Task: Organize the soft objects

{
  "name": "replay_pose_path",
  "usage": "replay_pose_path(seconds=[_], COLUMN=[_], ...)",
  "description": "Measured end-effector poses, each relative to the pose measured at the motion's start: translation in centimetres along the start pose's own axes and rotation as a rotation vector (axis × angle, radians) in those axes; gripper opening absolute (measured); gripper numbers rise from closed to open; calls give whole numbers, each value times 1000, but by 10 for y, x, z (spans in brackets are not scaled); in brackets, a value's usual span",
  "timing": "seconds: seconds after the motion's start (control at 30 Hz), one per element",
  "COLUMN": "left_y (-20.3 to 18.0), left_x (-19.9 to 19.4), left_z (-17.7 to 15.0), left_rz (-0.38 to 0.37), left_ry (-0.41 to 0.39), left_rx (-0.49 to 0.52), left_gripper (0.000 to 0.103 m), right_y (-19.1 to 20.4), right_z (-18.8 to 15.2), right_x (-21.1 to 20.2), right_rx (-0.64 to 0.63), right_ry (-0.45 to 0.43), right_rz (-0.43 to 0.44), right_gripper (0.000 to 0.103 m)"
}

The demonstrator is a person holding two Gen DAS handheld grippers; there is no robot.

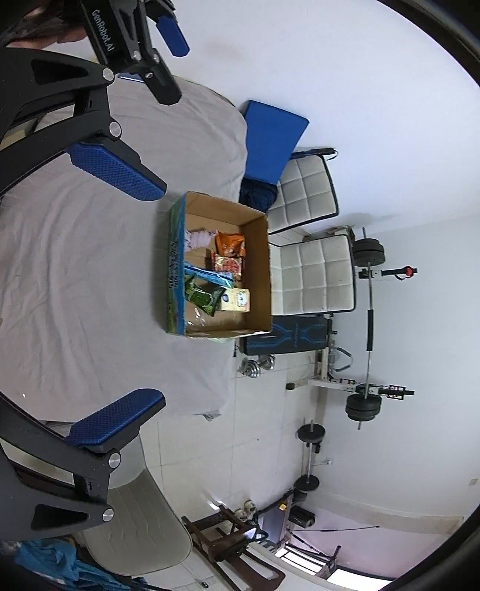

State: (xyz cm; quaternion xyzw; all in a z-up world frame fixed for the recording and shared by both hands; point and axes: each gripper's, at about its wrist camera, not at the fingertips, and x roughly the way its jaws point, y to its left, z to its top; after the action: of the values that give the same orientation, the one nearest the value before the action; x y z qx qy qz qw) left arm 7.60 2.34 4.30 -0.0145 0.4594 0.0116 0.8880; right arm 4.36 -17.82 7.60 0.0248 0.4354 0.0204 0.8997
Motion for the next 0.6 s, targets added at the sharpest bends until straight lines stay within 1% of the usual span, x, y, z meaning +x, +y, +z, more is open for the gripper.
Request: replay_pose_path(seconds=[0.23,0.6], left_y=[-1,-1], left_x=[-3,-5], left_z=[3,6], left_rz=[8,14], left_ry=[-15,-24], left_rx=[3,3], left_gripper=[99,99], right_y=[1,2], right_z=[10,15], right_x=[-4,-3], right_rx=[-1,-4], right_ry=[-27,-44], right_rz=[-6,-13], right_gripper=[103,103])
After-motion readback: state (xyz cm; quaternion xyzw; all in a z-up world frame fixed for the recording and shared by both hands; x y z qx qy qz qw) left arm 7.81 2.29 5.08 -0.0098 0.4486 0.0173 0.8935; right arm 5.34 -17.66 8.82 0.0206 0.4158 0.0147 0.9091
